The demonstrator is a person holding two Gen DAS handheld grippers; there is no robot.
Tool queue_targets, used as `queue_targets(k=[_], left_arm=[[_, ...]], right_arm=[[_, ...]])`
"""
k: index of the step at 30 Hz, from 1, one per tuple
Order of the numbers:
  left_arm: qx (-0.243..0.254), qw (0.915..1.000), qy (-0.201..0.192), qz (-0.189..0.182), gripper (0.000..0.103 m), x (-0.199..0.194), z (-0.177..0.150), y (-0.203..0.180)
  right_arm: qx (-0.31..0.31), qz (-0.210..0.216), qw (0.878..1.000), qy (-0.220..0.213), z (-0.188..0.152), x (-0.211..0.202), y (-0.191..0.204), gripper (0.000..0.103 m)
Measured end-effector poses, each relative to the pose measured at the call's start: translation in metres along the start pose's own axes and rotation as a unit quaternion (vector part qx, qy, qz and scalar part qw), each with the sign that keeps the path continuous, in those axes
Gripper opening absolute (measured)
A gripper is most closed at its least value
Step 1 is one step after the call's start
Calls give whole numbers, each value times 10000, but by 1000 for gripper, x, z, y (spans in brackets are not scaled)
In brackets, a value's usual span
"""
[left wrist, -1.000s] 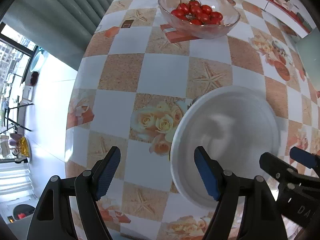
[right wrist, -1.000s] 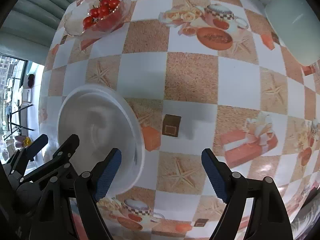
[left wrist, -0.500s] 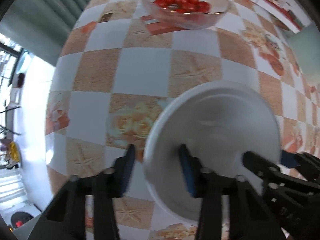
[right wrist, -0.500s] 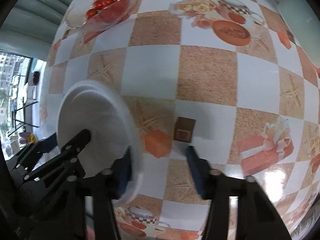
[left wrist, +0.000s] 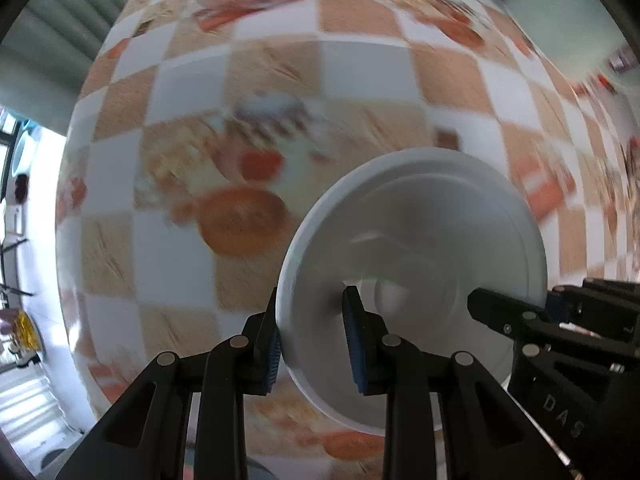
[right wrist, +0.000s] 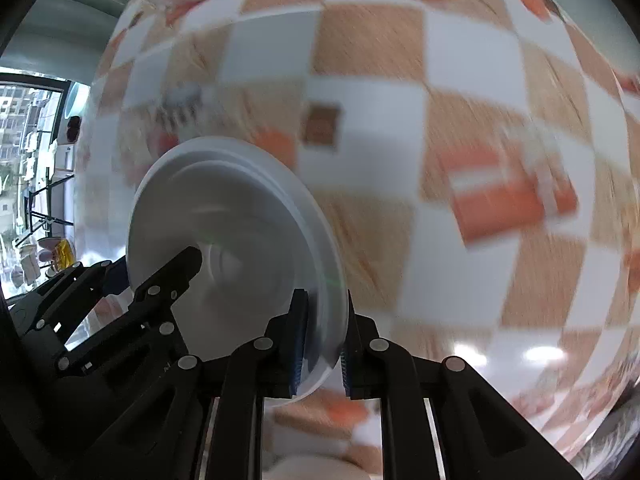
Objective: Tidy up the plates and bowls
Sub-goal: 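Lift the third bowl with both grippers and carry it to the bowl stack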
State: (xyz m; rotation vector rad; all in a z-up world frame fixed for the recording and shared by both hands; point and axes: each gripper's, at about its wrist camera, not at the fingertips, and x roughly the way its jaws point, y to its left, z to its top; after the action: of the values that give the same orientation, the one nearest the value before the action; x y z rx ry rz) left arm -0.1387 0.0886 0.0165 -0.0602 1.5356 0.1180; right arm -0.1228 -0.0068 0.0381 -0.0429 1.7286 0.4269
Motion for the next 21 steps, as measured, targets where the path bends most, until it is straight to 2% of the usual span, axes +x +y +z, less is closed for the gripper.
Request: queue_targets(k=[10, 15, 18, 19, 21], left_arm=[[413, 9991, 41, 7, 31, -1, -58, -40], [492, 9988, 66, 21, 30, 1, -62, -58], [545, 9985, 56, 74, 31, 3, -59, -52], [571, 9983, 33, 105, 31, -2, -73, -61], [582, 9982, 25, 135, 31, 2, -79, -65]], right_arm=[[477, 116, 9988, 49, -56, 8, -34, 16], [594, 152, 9981, 33, -68, 11, -42, 16], [647, 145, 9978, 11, -80, 9, -51, 16], [663, 151, 9977, -1, -85, 10, -54, 16], [702, 162, 9974, -14, -92, 10, -60, 16]])
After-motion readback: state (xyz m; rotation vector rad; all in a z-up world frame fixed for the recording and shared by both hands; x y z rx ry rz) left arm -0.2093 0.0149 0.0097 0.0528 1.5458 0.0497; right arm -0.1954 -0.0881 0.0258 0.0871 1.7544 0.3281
